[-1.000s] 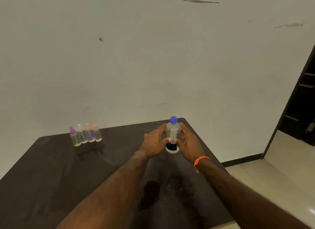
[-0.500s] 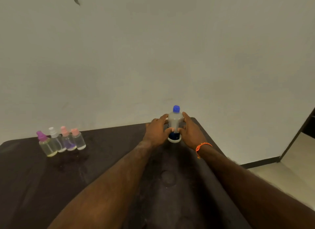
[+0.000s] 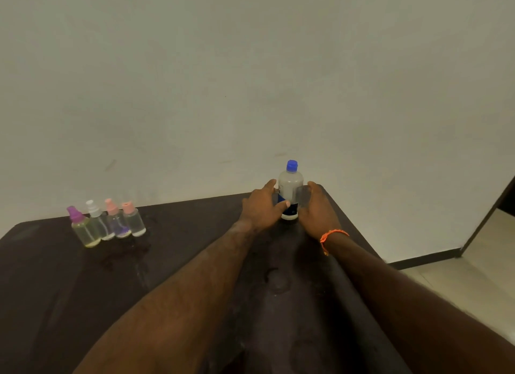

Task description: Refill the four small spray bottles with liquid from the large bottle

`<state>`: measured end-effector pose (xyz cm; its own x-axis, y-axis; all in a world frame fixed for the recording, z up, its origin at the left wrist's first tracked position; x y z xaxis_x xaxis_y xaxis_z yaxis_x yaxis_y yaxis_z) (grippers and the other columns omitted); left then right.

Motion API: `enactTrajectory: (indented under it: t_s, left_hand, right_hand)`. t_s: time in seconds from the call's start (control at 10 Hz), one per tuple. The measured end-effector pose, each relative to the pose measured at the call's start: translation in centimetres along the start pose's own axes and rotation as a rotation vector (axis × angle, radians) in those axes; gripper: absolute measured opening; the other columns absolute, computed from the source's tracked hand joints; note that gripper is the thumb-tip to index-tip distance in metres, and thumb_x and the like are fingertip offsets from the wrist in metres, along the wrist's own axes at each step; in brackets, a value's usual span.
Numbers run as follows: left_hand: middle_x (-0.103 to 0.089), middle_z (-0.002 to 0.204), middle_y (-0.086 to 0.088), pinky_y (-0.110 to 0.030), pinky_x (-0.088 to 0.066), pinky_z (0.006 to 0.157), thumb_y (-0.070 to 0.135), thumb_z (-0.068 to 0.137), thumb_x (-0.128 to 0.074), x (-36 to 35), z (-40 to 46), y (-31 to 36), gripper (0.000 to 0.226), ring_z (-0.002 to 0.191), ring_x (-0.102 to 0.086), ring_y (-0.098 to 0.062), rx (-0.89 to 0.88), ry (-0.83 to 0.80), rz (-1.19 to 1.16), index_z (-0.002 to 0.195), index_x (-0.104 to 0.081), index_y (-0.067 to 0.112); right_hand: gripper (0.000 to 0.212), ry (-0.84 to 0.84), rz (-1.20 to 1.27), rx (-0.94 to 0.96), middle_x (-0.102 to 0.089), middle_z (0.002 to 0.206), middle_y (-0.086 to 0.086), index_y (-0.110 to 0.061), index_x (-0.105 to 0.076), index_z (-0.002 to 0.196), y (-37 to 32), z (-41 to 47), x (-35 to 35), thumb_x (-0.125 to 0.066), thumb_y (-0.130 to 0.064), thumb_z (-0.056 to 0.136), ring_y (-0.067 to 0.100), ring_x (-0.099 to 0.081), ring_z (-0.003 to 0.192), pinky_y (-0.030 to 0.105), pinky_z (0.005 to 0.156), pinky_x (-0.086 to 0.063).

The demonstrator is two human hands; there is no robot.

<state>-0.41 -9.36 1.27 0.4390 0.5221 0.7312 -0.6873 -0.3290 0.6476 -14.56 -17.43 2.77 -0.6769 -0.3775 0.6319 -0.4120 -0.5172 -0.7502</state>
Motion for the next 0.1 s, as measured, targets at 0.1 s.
enactTrajectory:
  t_s: [0.1]
  left_hand:
    - [-0.040,0.167,-0.006,-0.064,-0.024,0.124,0.057,0.101,-0.058,1.24,-3.66,0.69,0.083,0.153,-0.036,-0.032,0.001,-0.072,0.171,0.166,-0.023,0.019]
  right_hand:
    - [0.054,0.025,-0.100,0.024,-0.051,0.144,0.009,-0.015,-0.044,0.141,-0.95,-2.81,1.34,-0.062,-0.013,0.090,0.032,-0.051,0.130,0.044,0.109,-0.042]
Point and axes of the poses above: each hand's wrist, its own z-axis towards the middle knuckle, its own x-axis out of the back of the hand, y = z × x, the point moved 6 cm from there along z, towards the middle knuckle
